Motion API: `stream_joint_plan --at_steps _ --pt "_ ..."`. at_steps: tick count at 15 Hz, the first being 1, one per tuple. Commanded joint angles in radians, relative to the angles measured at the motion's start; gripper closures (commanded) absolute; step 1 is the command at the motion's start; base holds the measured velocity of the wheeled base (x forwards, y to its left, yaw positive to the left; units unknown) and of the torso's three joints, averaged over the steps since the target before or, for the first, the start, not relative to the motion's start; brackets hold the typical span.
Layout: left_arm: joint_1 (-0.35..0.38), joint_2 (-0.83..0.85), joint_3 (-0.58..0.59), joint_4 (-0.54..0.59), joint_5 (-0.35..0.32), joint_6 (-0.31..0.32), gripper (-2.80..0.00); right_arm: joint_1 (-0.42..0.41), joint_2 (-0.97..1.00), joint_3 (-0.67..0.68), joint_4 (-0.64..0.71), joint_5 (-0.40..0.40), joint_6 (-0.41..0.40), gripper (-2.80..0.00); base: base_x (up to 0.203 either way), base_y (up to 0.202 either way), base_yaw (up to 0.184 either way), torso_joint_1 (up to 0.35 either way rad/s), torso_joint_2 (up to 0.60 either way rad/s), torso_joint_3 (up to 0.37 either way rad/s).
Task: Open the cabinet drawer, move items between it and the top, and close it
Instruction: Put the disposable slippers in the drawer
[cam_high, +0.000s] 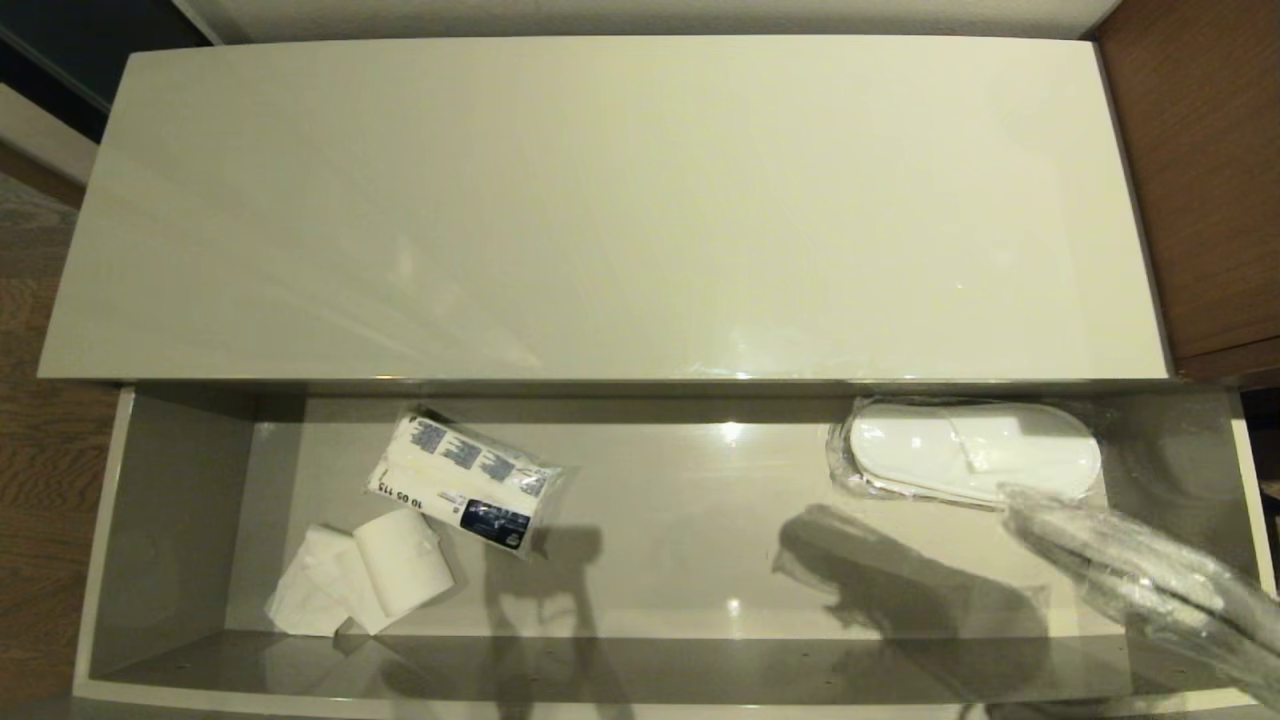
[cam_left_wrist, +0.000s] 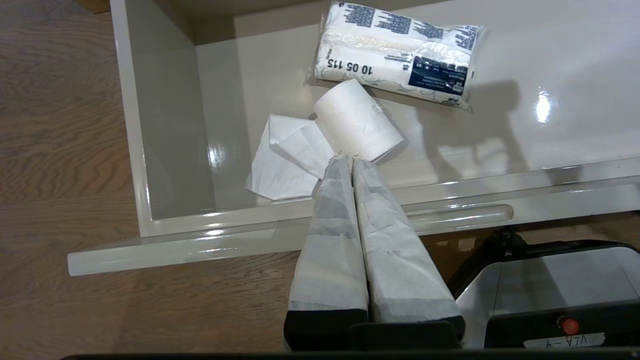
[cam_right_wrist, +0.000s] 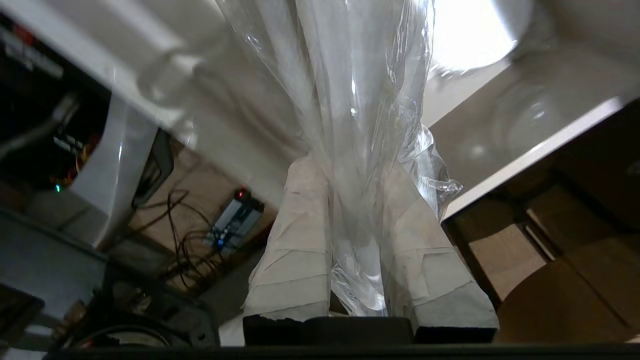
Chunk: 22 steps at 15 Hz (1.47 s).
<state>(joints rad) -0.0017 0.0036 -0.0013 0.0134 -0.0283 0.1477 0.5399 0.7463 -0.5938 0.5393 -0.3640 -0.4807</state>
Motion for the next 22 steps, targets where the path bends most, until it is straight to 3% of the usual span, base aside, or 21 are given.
stream_joint_plan --at_steps 1,6,16,22 --pt "0.0 -0.001 0.001 0.0 -0.001 0.001 0.0 0.002 -0.044 0.132 -0.058 0.0 -0.01 0.0 0.0 0.0 0.0 0.0 0.0 0.0" --pt "0.0 -0.001 0.001 0.0 -0.001 0.001 0.0 0.002 0.109 0.227 -0.206 0.049 -0.048 0.0 0.0 0.0 0.0 0.0 0.0 0.0" --pt "0.0 -0.001 0.0 0.0 -0.001 0.001 0.0 0.056 0.606 0.255 -0.724 0.057 -0.032 0.0 0.0 0.0 0.0 0.0 0.0 0.0" --pt "0.0 -0.001 0.0 0.0 -0.001 0.001 0.0 0.152 0.693 0.243 -0.763 0.032 -0.073 0.0 0.0 0.0 0.0 0.0 0.0 0.0"
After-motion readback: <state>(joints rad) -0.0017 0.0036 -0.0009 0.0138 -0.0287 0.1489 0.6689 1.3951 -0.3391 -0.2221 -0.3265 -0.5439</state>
